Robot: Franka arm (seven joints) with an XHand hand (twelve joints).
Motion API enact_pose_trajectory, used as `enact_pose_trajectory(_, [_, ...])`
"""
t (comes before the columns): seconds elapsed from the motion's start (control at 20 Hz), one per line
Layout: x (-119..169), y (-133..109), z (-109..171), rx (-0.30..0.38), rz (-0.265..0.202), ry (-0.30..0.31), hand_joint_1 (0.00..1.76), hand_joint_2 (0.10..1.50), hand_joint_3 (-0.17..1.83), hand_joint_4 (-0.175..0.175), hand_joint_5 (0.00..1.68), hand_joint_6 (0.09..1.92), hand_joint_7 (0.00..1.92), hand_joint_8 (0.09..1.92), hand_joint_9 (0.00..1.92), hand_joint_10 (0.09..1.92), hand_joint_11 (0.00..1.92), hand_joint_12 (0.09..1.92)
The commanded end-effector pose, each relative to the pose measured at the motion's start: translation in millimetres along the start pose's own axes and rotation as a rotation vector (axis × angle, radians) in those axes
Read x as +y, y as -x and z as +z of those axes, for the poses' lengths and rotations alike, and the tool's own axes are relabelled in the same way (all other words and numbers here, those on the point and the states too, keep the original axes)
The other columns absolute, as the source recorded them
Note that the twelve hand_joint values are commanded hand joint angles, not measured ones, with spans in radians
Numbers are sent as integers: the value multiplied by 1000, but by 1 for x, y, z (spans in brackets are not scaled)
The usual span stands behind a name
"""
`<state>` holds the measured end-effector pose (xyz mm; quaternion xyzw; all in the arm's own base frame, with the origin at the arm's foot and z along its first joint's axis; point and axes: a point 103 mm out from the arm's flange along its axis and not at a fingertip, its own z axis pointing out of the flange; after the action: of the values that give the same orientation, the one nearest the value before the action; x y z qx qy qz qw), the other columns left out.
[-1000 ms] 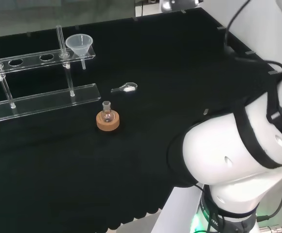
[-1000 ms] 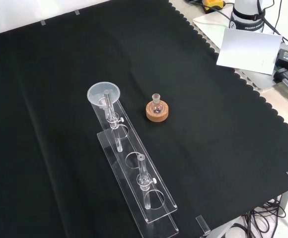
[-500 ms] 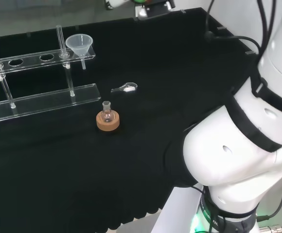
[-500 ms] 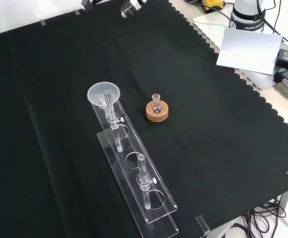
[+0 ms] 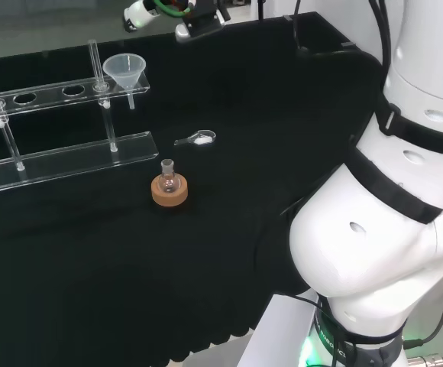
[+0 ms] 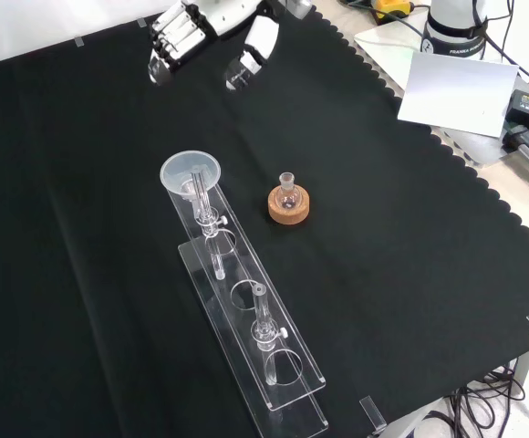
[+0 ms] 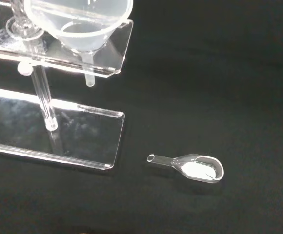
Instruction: Pick up the funnel from the transparent funnel stand.
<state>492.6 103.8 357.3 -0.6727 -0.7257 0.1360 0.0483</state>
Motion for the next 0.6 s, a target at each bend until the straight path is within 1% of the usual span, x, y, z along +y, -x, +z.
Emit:
enact_pose_trajectory(0.05, [13,-18,8,-49,10,-71,274,992,287,0,205,87,44,420,196,674,80,1395])
enact_pose_trajectory(0.15, [19,-24,14,-62,10,-111,364,929,263,-9,197,87,17,449,183,692,94,1391])
enact_pose_trajectory(0.2, [22,-27,16,-66,13,-133,395,902,253,-12,184,87,9,433,171,697,105,1396])
enact_pose_trajectory(0.3, [26,-32,19,-63,13,-158,442,859,235,-20,144,87,1,349,134,722,138,1422])
enact_pose_trajectory(0.4, [34,-44,25,-76,9,-191,513,814,215,-26,90,87,0,213,56,794,207,1466])
enact_pose_trajectory(0.5, [39,-49,28,-89,3,-204,557,788,204,-26,64,87,0,94,14,821,256,1490])
enact_pose_trajectory(0.6, [44,-55,29,-99,-11,-214,590,768,198,-10,42,87,0,87,2,790,285,1501])
